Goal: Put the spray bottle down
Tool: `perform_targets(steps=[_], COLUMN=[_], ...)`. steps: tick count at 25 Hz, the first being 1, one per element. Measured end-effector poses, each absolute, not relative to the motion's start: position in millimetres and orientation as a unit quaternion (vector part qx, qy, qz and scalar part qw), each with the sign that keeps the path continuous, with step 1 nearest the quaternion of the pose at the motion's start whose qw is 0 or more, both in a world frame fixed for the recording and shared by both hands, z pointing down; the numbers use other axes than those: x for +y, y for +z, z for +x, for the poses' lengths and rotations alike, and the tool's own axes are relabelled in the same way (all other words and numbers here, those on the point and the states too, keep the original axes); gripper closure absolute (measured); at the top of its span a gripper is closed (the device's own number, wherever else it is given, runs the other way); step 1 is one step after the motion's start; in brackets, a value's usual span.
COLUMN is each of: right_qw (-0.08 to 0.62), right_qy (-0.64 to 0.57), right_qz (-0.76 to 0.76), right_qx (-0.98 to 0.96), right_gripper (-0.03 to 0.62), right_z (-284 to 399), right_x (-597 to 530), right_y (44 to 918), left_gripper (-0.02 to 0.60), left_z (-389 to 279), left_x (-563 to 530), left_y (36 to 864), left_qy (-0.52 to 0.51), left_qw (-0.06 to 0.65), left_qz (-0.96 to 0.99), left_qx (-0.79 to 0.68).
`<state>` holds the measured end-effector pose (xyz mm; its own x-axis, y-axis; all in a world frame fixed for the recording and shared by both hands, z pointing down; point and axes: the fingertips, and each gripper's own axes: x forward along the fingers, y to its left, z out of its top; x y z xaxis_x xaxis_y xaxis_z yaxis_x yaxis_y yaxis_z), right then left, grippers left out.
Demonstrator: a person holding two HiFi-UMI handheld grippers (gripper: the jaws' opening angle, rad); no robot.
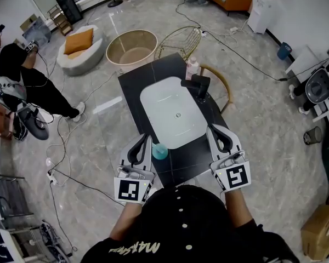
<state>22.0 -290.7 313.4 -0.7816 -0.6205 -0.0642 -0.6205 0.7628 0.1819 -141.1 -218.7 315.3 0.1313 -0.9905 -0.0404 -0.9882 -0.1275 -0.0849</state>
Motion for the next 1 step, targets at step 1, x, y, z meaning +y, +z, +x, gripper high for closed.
perform_targets(steps=[1], right_qw=[0.001], right_qy=[0.098], right_qz=[-0.330], right_qx=[0.939], right_gripper=[0.599], right_z=[22.1], right_x=[-290.6], right_y=[313.0], left_gripper=[0.565], left_z=[-140.4], left_x=[-219.0], left_y=[315.4], left_qy=[-0.013], left_qw=[0.046], left_qz=[-0.751], left_qx=[0.658])
